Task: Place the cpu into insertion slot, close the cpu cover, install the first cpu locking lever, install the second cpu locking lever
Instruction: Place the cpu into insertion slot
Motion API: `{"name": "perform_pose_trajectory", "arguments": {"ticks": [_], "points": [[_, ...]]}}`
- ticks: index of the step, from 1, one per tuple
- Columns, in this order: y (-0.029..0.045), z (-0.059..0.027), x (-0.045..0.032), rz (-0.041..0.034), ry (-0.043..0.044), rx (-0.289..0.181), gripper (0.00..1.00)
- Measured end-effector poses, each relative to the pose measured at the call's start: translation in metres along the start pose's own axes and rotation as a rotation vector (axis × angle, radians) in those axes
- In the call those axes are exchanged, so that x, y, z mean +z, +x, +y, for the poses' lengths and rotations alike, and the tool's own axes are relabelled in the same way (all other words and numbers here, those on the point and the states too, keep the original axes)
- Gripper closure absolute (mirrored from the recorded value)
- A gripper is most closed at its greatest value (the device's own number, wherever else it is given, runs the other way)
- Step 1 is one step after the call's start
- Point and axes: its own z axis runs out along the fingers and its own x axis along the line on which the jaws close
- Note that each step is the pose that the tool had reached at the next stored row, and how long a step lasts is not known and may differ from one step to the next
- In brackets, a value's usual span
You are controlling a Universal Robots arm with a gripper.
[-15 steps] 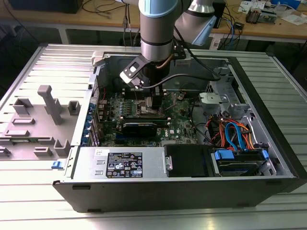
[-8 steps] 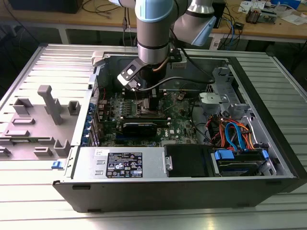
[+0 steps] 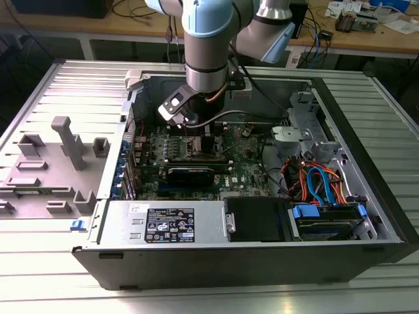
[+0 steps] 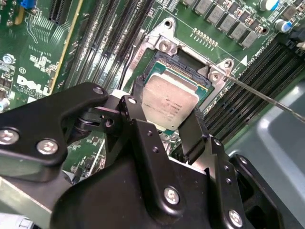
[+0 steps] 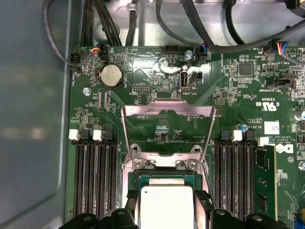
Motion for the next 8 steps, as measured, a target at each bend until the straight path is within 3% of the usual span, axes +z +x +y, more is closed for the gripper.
{"name": "perform_pose_trajectory", "arguments": {"ticks": [8], "points": [[0.0000, -0.0013, 0.0039, -0.0001, 0.0000, 0.003, 0.46]]}}
